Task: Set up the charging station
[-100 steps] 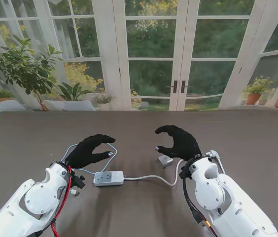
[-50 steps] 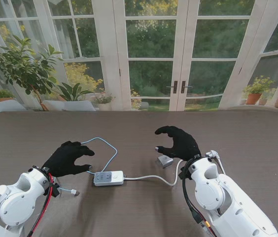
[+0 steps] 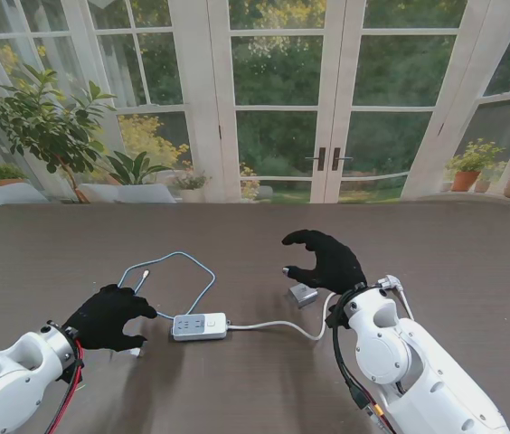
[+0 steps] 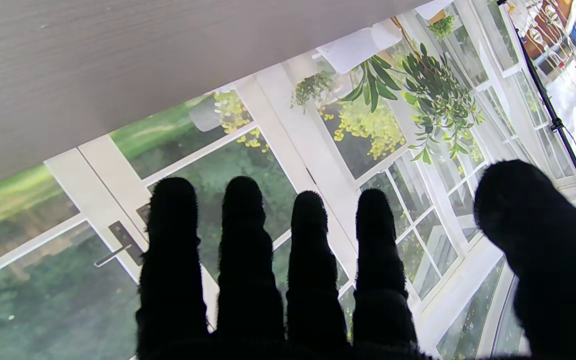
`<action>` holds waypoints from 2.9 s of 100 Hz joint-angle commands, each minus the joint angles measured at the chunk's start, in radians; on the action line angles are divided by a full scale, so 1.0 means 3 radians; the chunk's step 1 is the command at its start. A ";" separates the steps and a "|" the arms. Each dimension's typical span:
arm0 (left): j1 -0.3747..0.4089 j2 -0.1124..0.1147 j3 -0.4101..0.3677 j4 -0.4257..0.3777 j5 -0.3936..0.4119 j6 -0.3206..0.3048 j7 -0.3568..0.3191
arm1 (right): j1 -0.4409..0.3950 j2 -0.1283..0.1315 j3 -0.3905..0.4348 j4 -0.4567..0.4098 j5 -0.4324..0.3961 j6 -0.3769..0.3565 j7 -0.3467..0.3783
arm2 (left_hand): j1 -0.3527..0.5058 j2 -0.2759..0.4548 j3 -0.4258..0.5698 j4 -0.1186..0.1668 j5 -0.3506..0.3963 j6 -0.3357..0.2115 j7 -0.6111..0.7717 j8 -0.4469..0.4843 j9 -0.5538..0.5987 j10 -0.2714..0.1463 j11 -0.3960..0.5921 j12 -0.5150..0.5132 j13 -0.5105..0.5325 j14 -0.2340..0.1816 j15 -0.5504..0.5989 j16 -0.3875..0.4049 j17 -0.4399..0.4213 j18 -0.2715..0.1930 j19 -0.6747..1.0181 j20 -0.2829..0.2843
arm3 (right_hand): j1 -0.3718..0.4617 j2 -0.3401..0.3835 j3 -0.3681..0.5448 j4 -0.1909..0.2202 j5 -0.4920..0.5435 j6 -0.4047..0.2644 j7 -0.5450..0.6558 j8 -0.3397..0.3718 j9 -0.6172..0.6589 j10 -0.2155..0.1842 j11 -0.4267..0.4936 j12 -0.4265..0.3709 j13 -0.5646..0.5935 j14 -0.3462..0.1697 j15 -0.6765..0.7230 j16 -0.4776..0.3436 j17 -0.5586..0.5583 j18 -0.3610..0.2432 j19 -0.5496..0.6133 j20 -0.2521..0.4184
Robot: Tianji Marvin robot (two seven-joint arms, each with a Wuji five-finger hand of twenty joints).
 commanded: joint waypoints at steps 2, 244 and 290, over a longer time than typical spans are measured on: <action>0.0048 0.0021 -0.0011 0.0012 0.0080 0.0003 -0.0071 | -0.0015 -0.0018 -0.0007 -0.0004 0.0016 -0.0011 0.0043 | -0.0044 -0.0144 0.0091 -0.0129 -0.0101 -0.0033 -0.0063 -0.0037 -0.0080 -0.0047 -0.0005 0.0006 0.0006 -0.0050 0.0042 -0.0030 0.0021 -0.0080 0.0042 -0.0048 | -0.0095 0.0039 -0.0064 0.0124 0.0054 0.0020 -0.0005 -0.0018 0.0038 0.0016 -0.0034 -0.0020 0.0048 -0.0041 0.0025 0.0012 0.0013 0.0047 0.0109 0.0004; -0.0122 0.0089 0.0205 0.0303 0.0375 0.0189 -0.0342 | 0.0022 -0.0051 -0.0031 0.0093 0.0268 0.0006 0.0087 | 0.0433 -0.0295 -0.0065 -0.0366 0.0436 -0.0159 0.1496 0.0965 0.0786 -0.0044 0.0665 0.0985 0.0880 -0.0051 0.1104 0.0611 0.0054 -0.0230 0.2559 -0.0308 | -0.0076 0.0123 -0.0070 0.0138 0.0100 0.0141 0.0026 -0.0002 0.0094 0.0081 -0.0019 -0.0011 0.0101 -0.0006 0.0048 0.0022 0.0029 0.0063 0.0147 -0.0009; -0.0230 0.0025 0.0343 0.0575 -0.0333 0.0140 -0.0082 | 0.0040 -0.0055 -0.0049 0.0122 0.0302 0.0018 0.0102 | 0.0657 -0.0176 0.0132 -0.0330 0.0962 -0.0281 0.1988 0.0552 0.1613 -0.0031 0.0703 0.1452 0.1607 0.0131 0.1355 0.0658 0.0261 -0.0028 0.2681 -0.0348 | -0.0071 0.0144 -0.0063 0.0138 0.0061 0.0169 0.0031 0.0000 0.0097 0.0085 -0.0013 -0.0008 0.0116 -0.0008 0.0054 0.0024 0.0040 0.0055 0.0157 -0.0012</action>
